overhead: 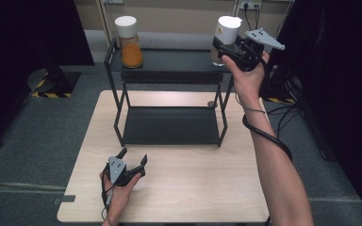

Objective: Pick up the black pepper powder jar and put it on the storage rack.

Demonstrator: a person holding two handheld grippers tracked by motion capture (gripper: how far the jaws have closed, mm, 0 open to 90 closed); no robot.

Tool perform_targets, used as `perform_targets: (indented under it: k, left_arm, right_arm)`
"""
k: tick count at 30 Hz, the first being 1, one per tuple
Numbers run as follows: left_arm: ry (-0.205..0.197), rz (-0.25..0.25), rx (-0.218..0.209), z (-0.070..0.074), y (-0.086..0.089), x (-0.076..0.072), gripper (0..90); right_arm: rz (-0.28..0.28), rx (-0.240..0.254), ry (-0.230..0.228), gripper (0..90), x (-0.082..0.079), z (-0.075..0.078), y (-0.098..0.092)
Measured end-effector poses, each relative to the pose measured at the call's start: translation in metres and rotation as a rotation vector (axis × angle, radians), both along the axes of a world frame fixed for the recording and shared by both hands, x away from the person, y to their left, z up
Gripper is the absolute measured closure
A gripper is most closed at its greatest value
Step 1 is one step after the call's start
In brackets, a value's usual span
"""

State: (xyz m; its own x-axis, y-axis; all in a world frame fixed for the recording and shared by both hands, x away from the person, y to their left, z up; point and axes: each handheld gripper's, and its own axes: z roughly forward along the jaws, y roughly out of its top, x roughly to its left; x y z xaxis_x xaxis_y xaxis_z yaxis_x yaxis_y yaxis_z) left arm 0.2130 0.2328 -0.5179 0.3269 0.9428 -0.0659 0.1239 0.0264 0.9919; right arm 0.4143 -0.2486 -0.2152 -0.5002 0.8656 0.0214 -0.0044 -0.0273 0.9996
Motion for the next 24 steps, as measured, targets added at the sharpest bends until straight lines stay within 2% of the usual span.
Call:
perform_targets:
  k: [7, 16, 24]
  left_arm:
    - [-0.002, 0.002, 0.002, 0.000, -0.001, 0.000, 14.6]
    - [-0.002, 0.002, 0.002, 0.000, -0.001, 0.000, 14.7]
    - [-0.003, 0.001, 0.003, 0.000, 0.000, 0.000, 14.7]
  right_arm:
    - [-0.028, -0.002, 0.028, 30.7, 0.009, 0.002, 0.004]
    - [-0.061, -0.039, 0.061, 30.7, 0.016, 0.007, 0.017]
    - [-0.068, -0.028, 0.072, 30.7, 0.019, 0.007, 0.024]
